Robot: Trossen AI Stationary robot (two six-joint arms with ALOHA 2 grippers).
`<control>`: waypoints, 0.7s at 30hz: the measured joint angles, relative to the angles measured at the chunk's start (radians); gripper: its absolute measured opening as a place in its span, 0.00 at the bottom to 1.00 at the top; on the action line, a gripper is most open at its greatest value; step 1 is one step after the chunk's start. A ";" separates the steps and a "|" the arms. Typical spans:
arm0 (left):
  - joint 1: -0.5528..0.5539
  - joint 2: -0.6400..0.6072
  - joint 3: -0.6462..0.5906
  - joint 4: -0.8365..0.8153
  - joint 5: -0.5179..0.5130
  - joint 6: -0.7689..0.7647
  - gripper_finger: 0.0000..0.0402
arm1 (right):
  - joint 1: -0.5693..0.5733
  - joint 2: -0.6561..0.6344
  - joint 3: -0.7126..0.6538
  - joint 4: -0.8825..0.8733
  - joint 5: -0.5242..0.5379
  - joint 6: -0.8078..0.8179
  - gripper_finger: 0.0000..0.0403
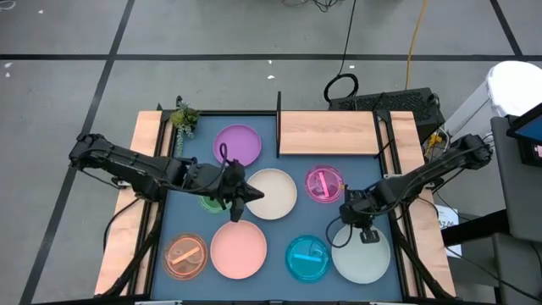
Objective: Place and stack plates onto a shelf
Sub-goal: Put the gray plate on the shelf
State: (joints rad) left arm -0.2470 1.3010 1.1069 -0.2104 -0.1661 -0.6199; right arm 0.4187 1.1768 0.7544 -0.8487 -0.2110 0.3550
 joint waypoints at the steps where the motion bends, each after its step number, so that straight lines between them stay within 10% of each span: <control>1: 0.000 0.000 0.000 -0.002 -0.001 0.005 0.01 | 0.000 -0.004 0.014 -0.022 0.000 0.004 0.00; 21: 0.000 0.000 0.000 -0.050 -0.003 0.010 0.01 | 0.000 -0.127 0.257 -0.203 0.003 0.479 0.00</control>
State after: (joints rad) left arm -0.2470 1.3010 1.1069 -0.2600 -0.1688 -0.6102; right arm 0.4187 1.0496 1.0114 -1.0515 -0.2077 0.8341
